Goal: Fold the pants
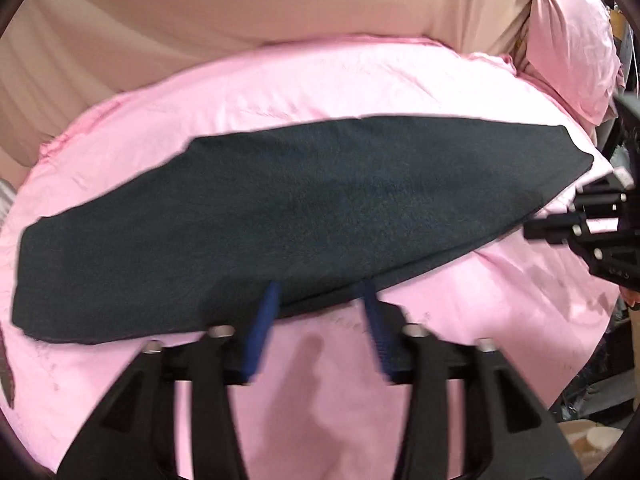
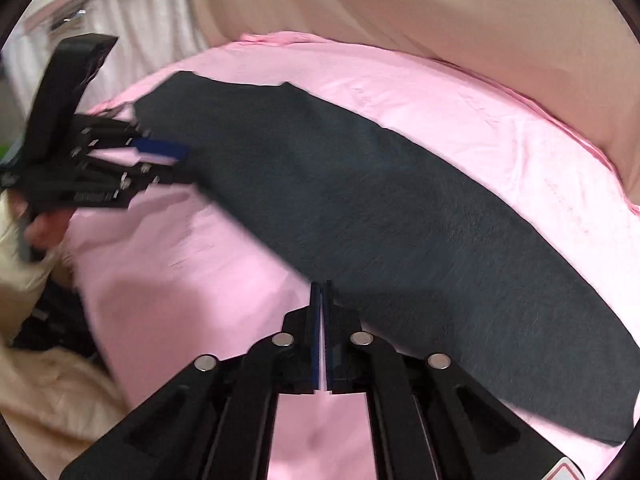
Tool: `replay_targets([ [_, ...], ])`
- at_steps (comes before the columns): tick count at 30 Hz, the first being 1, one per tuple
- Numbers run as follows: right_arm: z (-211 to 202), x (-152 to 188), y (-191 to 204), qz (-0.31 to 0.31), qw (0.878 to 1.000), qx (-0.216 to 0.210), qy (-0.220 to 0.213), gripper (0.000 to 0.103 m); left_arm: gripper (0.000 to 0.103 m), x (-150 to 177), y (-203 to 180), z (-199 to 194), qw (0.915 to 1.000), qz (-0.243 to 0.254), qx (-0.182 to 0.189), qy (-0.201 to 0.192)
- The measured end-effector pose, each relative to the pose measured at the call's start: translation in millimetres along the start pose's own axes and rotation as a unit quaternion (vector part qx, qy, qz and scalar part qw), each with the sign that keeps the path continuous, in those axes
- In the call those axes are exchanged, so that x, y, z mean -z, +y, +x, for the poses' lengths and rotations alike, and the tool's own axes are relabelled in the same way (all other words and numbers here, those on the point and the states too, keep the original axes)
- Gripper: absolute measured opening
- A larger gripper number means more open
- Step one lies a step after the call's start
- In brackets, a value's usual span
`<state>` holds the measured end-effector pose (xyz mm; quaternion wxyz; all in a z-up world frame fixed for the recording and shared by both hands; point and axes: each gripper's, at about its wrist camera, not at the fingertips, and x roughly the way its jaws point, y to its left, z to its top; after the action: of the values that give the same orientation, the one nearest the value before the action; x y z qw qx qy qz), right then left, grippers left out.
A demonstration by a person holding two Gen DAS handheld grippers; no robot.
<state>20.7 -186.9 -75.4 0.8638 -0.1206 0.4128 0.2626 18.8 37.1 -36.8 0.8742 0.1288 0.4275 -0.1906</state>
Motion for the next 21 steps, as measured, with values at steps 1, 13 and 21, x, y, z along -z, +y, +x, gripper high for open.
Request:
replay_targets([
  [1,8,3,-4,0.007,1.0,0.022,0.015,0.003,0.069,1,5,-3,0.9998,-0.005,-0.019,-0.006],
  [13,63,-82,47,-0.038,0.995,-0.091,-0.031,0.032,0.087,9,70,-32,0.9868,-0.104,-0.121,-0.025],
  [21,65,-81,71,-0.082,0.992,-0.093,-0.008,0.004,0.09,28,96,-35,0.9818,-0.12,-0.146,-0.016],
])
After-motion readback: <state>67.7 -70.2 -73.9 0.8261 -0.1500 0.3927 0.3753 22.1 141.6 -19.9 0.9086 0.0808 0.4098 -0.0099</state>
